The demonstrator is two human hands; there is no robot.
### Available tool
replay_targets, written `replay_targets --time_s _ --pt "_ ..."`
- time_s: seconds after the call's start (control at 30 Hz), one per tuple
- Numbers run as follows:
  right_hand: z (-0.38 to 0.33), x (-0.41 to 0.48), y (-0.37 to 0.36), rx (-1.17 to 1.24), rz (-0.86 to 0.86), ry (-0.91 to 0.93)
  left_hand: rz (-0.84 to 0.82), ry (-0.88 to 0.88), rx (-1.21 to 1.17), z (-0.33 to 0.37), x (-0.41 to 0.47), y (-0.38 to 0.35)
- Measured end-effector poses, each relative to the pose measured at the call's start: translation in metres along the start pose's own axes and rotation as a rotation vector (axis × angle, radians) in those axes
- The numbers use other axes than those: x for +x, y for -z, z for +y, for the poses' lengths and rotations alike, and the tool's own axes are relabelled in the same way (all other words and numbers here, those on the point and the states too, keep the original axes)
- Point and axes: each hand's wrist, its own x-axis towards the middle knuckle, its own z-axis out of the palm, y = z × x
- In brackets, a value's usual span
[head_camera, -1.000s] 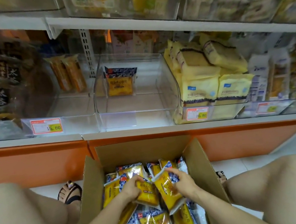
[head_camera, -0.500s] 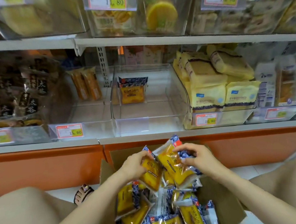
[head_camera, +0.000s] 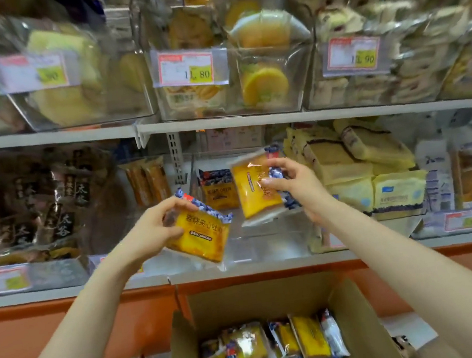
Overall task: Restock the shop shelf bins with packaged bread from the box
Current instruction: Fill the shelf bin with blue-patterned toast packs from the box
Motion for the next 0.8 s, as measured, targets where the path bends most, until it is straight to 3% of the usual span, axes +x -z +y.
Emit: replay_targets --time_s 0.1,0.17,0.3,0.53,0.7,0.8 --pt "0.009 0.051 -0.015 -0.094 -0.045 -0.021 0.092 0.002 -0.08 -0.01 0.009 0.015" --pt "0.024 0.084 -0.024 -0.312 -0.115 0.001 0.122 0.016 -0.1 -0.019 0.011 0.021" --pt "0.053 0.128 -0.04 -0.83 -0.392 0.08 0.132 0.034 -0.144 -0.03 0.016 0.025" --pt "0.095 0.157 -0.074 -1.226 -0.698 0.324 0.092 0.046 -0.115 -0.034 0.033 0.024" --pt "0.122 0.173 -0.073 -1.53 -0.644 0.648 0.065 0.032 -0.133 -0.034 0.043 0.021" --pt "0.128 0.174 -0.072 -1.529 -0.538 0.691 0.063 0.032 -0.134 -0.032 0.048 0.017"
